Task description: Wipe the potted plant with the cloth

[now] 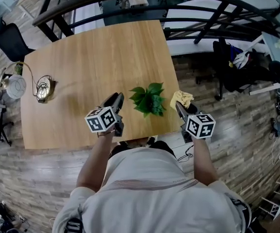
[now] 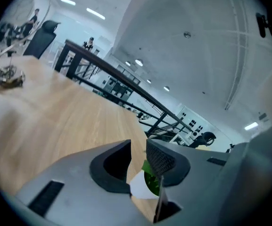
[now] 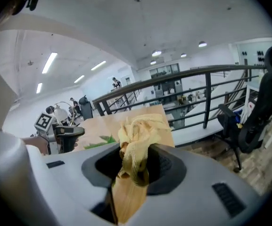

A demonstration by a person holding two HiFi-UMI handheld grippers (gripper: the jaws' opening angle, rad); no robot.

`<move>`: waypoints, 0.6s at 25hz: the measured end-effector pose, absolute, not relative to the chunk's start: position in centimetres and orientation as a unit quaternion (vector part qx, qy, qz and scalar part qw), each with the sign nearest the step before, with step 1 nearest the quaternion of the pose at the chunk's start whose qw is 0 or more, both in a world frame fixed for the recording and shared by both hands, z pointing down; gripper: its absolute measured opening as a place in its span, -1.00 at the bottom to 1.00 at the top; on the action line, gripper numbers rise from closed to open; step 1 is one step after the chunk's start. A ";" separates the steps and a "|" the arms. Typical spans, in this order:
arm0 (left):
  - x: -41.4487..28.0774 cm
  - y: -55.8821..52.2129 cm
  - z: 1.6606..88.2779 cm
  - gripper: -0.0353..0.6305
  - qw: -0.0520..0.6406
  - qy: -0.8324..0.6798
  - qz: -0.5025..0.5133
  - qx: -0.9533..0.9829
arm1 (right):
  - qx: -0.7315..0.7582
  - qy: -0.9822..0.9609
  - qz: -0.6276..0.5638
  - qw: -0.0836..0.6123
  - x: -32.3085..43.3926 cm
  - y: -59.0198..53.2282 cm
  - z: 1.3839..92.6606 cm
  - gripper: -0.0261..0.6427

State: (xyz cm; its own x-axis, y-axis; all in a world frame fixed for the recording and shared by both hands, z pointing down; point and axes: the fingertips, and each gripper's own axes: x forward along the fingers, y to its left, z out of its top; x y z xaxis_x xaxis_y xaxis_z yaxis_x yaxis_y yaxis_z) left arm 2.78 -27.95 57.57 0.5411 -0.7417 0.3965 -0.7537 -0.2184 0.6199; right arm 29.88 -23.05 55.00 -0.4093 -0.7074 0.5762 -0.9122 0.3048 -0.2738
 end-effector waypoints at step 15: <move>1.7 -26.9 35.9 -0.79 0.061 -0.495 0.008 0.867 | 0.559 -0.827 0.030 0.044 24.9 -28.5 35.2 -0.39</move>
State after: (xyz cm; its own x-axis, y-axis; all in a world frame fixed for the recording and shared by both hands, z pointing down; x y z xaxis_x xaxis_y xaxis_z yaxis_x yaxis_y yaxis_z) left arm 1.75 -26.88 35.86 0.5095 -0.8573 0.0734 -0.8592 -0.5022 0.0979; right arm 24.93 -28.48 35.23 -0.3709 -0.9226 0.1057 -0.9279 0.3729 -0.0006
